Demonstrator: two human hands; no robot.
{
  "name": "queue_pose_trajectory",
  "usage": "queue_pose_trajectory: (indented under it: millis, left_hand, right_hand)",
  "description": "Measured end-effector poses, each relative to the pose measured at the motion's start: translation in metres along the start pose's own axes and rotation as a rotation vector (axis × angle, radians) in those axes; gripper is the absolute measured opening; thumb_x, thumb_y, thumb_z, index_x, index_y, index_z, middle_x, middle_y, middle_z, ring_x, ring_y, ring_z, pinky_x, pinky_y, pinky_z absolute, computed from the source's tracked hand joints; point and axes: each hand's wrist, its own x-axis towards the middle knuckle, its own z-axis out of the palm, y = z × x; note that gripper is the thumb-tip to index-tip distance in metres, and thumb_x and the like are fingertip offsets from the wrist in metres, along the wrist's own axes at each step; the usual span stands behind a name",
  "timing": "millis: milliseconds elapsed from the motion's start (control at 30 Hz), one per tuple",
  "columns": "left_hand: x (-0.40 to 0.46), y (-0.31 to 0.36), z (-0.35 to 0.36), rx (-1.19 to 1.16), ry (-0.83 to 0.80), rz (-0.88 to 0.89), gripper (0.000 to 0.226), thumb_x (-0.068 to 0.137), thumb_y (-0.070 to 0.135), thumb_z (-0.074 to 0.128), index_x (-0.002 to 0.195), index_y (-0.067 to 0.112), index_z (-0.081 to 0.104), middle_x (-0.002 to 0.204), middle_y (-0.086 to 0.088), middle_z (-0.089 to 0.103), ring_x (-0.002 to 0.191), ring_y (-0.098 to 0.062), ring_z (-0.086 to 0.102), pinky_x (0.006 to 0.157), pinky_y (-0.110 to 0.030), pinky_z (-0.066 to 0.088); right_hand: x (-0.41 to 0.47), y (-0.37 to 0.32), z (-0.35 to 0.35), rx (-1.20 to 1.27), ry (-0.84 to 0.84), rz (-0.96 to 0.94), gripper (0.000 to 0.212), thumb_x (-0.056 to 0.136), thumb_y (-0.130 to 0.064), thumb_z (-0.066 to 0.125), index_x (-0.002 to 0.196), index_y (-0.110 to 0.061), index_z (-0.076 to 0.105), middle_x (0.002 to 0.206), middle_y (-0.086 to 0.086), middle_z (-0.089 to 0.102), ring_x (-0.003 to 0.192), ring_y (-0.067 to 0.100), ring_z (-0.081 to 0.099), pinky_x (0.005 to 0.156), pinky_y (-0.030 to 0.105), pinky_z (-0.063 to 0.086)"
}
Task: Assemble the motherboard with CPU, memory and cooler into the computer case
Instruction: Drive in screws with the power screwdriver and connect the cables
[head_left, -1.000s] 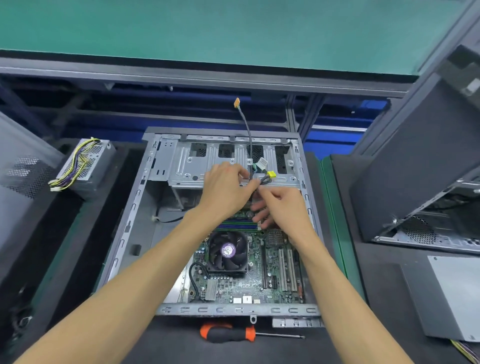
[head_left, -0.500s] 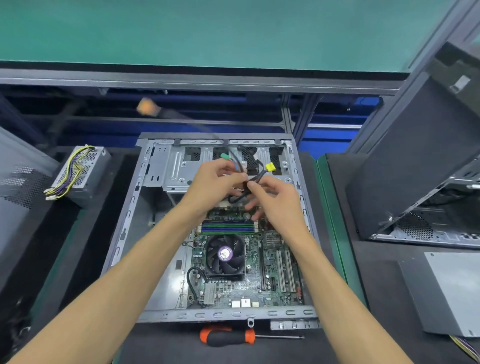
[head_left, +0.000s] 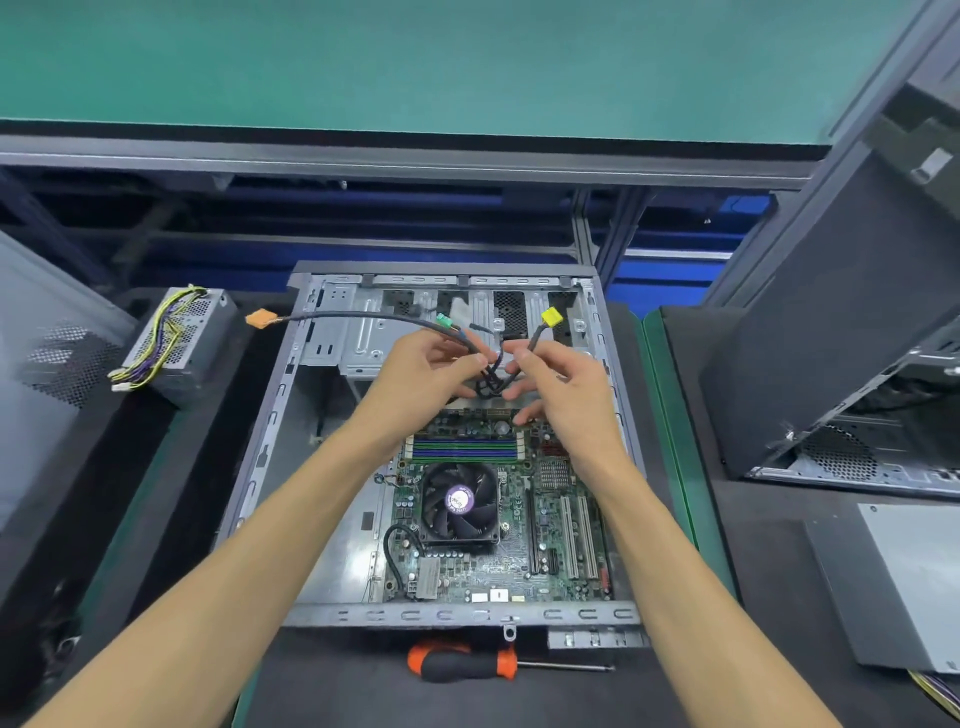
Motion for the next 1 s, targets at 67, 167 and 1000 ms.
queue_pose_trajectory:
  millis: [67,167,1000]
  left_hand:
    - [0.0,0.003,0.001,0.082,0.057,0.065,0.01,0.093,0.013,0.066,0.099,0.018,0.073,0.095,0.005,0.076,0.083,-0.008,0.071,0.068,-0.02,0.056]
    - [0.001,0.007,0.002,0.194,0.098,0.141,0.011,0.092,0.016,0.068,0.091,0.026,0.073,0.088,0.007,0.075,0.068,-0.006,0.07,0.062,-0.02,0.055]
    - [-0.007,0.029,0.009,0.445,0.018,0.303,0.013,0.09,0.024,0.07,0.098,0.024,0.08,0.069,0.019,0.071,0.065,0.003,0.064,0.066,-0.022,0.051]
  right_hand:
    - [-0.001,0.002,0.002,-0.022,-0.004,-0.017,0.011,0.099,-0.013,0.064,0.099,-0.012,0.074,0.089,-0.002,0.073,0.069,0.015,0.07,0.05,0.029,0.057]
    - [-0.004,0.003,0.002,-0.028,-0.098,-0.016,0.016,0.093,-0.015,0.072,0.109,-0.019,0.073,0.097,0.007,0.075,0.08,0.024,0.073,0.056,0.035,0.059]
    - [-0.006,-0.004,0.001,-0.092,-0.23,0.117,0.033,0.095,-0.018,0.048,0.116,-0.036,0.066,0.102,-0.012,0.07,0.079,0.012,0.067,0.054,0.028,0.056]
